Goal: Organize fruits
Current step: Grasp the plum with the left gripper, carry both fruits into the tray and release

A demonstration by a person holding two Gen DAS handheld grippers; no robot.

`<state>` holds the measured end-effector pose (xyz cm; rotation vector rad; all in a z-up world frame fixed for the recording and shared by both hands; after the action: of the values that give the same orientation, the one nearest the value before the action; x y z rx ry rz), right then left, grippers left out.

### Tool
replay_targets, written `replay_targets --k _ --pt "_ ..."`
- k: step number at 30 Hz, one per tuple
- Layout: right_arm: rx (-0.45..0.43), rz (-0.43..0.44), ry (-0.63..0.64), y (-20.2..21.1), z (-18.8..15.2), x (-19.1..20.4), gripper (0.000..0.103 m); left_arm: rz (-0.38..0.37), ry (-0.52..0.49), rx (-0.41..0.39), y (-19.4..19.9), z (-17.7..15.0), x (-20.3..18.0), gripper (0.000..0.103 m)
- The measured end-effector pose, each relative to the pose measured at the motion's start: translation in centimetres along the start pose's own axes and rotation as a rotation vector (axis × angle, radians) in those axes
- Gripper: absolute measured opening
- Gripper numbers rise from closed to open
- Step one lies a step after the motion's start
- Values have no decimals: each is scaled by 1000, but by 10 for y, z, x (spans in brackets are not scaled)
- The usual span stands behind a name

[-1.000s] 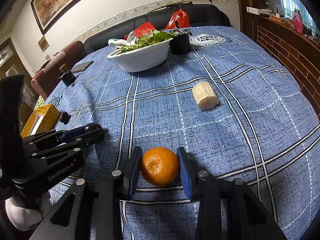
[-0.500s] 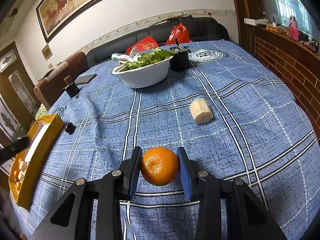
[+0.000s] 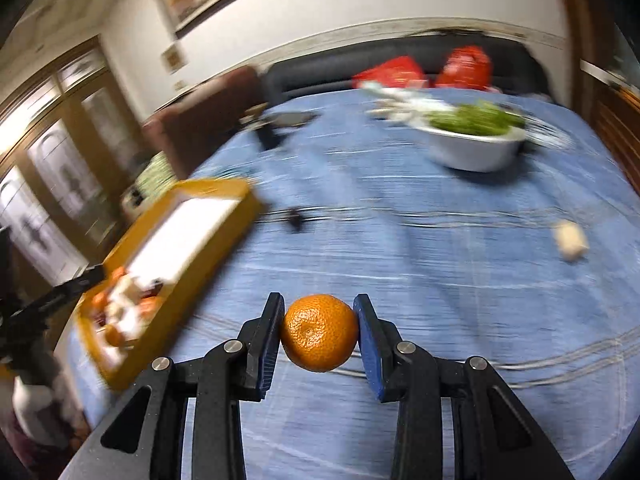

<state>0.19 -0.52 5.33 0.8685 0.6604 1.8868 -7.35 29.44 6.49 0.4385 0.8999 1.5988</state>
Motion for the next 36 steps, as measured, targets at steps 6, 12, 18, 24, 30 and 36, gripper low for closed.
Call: replay_targets --k 6,12,18,24,30,36 --pt "76 116 126 -33 -4 89 40 -5 64 22 0 -8 28 26" --pt "138 165 235 -61 -15 154 40 -37 113 15 6 -10 43 46" --pt "173 168 269 -81 -23 179 40 -53 162 -17 20 -7 53 70" --pt "145 171 272 -77 -23 186 65 -33 174 -33 28 -5 56 82" --pt "109 152 271 -61 -20 178 65 -23 138 -35 34 -6 47 86" --pt "93 108 208 -48 -19 140 65 29 47 -31 37 -10 23 86"
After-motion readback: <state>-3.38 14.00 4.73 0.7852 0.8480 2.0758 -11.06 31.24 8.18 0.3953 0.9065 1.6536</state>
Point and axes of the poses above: each gripper's, at about its wrist camera, not at the fingertips, and y roughly against the way its jaws point, x to its left, z to its top, the point moved 3 cm from there along -y, roughly the way its jaws point, and after that the axes turned 5 degrees about x, right-handed, at the moved point
